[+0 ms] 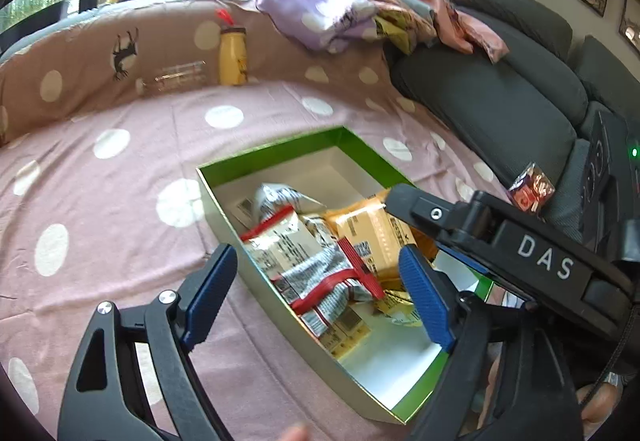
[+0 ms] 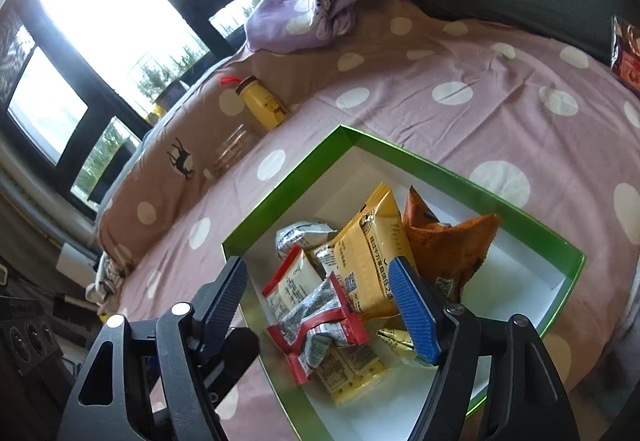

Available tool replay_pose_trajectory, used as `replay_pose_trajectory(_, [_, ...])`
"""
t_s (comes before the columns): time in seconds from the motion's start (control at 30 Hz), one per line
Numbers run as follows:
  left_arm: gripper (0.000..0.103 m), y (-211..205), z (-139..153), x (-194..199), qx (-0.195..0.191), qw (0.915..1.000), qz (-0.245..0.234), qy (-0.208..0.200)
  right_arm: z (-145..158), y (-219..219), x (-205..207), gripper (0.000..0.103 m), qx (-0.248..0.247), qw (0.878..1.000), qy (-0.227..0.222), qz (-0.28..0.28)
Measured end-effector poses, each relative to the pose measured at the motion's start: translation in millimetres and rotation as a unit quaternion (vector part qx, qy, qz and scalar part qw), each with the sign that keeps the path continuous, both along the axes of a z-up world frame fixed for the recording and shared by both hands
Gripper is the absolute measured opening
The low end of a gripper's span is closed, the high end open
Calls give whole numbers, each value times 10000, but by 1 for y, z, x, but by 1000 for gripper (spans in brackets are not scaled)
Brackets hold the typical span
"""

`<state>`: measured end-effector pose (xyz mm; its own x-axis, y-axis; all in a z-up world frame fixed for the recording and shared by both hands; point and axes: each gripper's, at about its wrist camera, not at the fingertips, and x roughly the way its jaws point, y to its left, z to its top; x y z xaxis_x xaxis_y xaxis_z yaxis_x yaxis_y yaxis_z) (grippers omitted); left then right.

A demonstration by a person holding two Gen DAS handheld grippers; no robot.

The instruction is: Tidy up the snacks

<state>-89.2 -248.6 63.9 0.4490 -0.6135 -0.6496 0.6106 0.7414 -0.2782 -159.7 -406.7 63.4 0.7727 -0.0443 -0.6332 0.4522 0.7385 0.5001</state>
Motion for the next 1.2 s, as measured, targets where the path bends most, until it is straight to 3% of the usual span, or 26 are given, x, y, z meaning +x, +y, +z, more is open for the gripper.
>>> replay_pose_trajectory(0.1, [92,12,8,2,-94,9998,157,30,8,2,-6,84,-63,9999,-116,-87])
replay_pose_trajectory(0.23, [103,22,18,-2,-26,9990,362,-261,19,3,-15,90,-313,9991,-186,-217])
replay_pose_trajectory(0.43, [103,26,22,-6,185,9976,464,-481,28,3,-24,92,-700,9960,7,-549])
replay_pose_trajectory(1.2, [103,15,6,-9,278,9991,251,-206,26,-4,-28,93,-956,9899,453,-944])
